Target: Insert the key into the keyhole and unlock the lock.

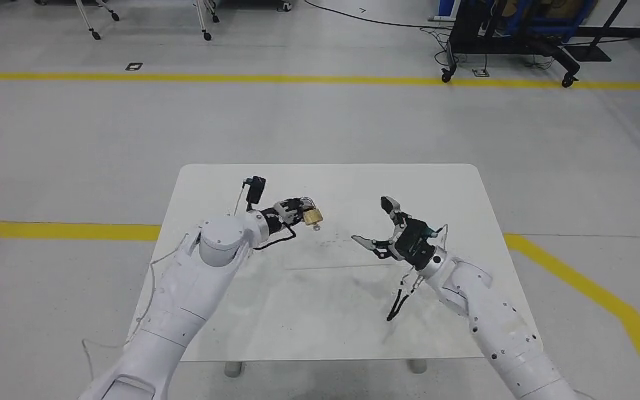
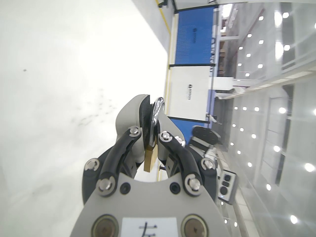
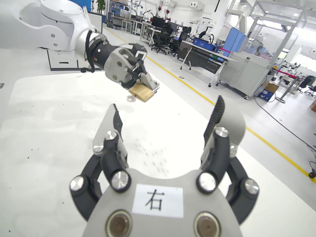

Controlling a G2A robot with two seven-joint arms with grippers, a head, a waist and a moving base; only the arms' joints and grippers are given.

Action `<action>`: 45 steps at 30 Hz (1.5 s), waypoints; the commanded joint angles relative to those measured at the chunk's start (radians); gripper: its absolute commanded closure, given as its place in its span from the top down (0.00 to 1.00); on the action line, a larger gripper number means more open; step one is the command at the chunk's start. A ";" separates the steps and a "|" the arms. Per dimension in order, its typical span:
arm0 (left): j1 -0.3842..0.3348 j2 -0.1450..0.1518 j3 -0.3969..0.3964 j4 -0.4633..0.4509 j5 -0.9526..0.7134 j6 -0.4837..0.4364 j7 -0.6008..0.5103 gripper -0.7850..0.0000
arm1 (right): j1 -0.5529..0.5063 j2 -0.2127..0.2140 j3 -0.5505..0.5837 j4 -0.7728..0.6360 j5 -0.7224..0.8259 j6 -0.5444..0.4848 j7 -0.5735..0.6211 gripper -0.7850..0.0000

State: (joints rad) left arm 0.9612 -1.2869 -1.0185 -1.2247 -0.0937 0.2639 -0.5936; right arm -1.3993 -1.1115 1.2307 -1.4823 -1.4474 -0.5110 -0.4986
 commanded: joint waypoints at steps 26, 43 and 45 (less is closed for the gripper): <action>-0.194 -0.147 0.268 0.327 -0.010 0.281 0.063 1.00 | -0.074 0.016 0.077 -0.055 -0.010 -0.011 -0.048 1.00; 0.451 0.047 -0.182 -0.695 0.521 -0.031 0.274 1.00 | -0.080 0.015 0.120 -0.056 0.125 -0.026 -0.072 1.00; 0.526 0.063 -0.234 -0.794 0.609 -0.078 0.260 1.00 | -0.106 0.016 0.158 -0.064 0.193 -0.026 -0.134 1.00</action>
State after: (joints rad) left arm 1.4437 -1.2307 -1.2265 -1.9594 0.4609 0.2080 -0.3278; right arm -1.4935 -1.0958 1.3706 -1.5429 -1.2904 -0.5370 -0.6013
